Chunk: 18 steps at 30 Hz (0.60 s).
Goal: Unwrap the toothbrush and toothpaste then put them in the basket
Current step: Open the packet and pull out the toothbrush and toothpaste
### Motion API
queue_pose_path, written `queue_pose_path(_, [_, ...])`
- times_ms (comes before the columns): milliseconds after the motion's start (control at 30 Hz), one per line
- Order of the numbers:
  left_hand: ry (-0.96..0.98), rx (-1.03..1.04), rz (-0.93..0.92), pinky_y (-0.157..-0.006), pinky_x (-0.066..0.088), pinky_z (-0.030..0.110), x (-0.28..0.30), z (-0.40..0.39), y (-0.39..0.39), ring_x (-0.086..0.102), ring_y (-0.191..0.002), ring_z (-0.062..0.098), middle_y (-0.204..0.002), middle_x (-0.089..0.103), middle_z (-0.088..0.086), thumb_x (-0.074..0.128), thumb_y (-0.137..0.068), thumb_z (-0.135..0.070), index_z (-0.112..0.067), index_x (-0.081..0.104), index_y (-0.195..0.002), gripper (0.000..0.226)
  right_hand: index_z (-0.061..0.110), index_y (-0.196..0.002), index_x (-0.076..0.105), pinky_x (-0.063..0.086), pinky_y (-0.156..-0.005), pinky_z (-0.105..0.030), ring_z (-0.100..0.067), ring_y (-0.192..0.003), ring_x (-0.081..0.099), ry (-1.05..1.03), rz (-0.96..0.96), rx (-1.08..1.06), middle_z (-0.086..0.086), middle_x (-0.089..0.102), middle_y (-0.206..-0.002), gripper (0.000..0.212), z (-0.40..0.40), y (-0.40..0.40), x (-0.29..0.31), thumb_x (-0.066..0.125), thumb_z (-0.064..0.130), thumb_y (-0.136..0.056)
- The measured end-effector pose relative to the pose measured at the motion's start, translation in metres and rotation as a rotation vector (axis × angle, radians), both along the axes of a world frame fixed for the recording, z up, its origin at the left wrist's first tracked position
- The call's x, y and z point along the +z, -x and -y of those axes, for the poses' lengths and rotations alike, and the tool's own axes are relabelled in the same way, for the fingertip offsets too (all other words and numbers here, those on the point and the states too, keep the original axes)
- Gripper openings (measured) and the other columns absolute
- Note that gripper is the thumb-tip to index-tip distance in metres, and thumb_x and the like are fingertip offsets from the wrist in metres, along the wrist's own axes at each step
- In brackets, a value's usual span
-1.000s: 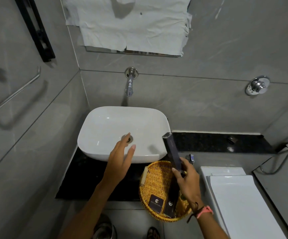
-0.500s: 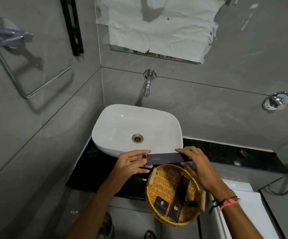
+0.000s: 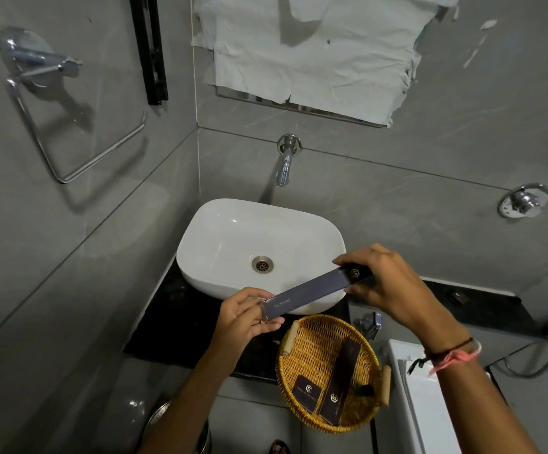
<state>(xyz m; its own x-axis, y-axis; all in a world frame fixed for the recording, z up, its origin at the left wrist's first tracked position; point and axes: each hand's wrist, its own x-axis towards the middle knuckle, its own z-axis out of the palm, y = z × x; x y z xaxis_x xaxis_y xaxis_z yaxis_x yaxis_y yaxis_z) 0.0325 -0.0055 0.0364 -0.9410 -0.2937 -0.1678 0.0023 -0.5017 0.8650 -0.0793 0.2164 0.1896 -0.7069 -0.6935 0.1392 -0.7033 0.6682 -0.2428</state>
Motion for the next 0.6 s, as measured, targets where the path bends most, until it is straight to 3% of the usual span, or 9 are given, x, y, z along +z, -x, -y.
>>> queue_pose_path(133, [-0.312, 0.020, 0.031, -0.065, 0.066, 0.036, -0.002, -0.004, 0.003, 0.078, -0.080, 0.038, -0.095, 0.079, 0.026, 0.035, -0.096, 0.008, -0.001, 0.074, -0.095, 0.041, 0.030, -0.123, 0.065, 0.054, -0.092, -0.043, -0.020, -0.103, 0.062, -0.019, -0.040, 0.041, 0.000, 0.068, -0.113, 0.052, 0.010, -0.004, 0.023, 0.082, 0.014, -0.077])
queue_pose_path(267, [-0.477, 0.023, 0.028, -0.067, 0.066, 0.038, -0.005, -0.004, 0.000, 0.078, -0.088, 0.038, -0.108, 0.078, 0.026, 0.044, -0.099, -0.011, 0.000, 0.074, -0.107, 0.032, 0.032, -0.124, 0.064, 0.053, -0.094, -0.042, -0.020, -0.105, 0.062, -0.044, -0.067, 0.051, -0.001, 0.066, -0.116, 0.052, 0.014, -0.007, 0.036, 0.081, 0.014, -0.078])
queue_pose_path(500, [-0.416, -0.032, 0.065, -0.065, 0.064, 0.031, -0.015, 0.003, -0.011, 0.078, -0.090, 0.029, -0.108, 0.078, 0.019, 0.070, -0.092, -0.032, -0.004, 0.071, -0.120, 0.040, 0.030, -0.124, 0.065, 0.052, -0.095, -0.044, -0.021, -0.110, 0.059, -0.090, -0.120, 0.065, -0.001, 0.065, -0.117, 0.049, 0.023, -0.018, 0.050, 0.078, 0.011, -0.081])
queue_pose_path(600, [-0.402, -0.032, 0.036, -0.060, 0.062, 0.025, -0.018, 0.003, -0.018, 0.077, -0.081, 0.022, -0.104, 0.079, 0.012, 0.078, -0.081, -0.034, -0.010, 0.076, -0.114, 0.041, 0.033, -0.126, 0.063, 0.048, -0.098, -0.042, -0.019, -0.117, 0.056, -0.169, -0.164, 0.105, 0.001, 0.064, -0.121, 0.049, 0.036, -0.026, 0.051, 0.077, 0.015, -0.082])
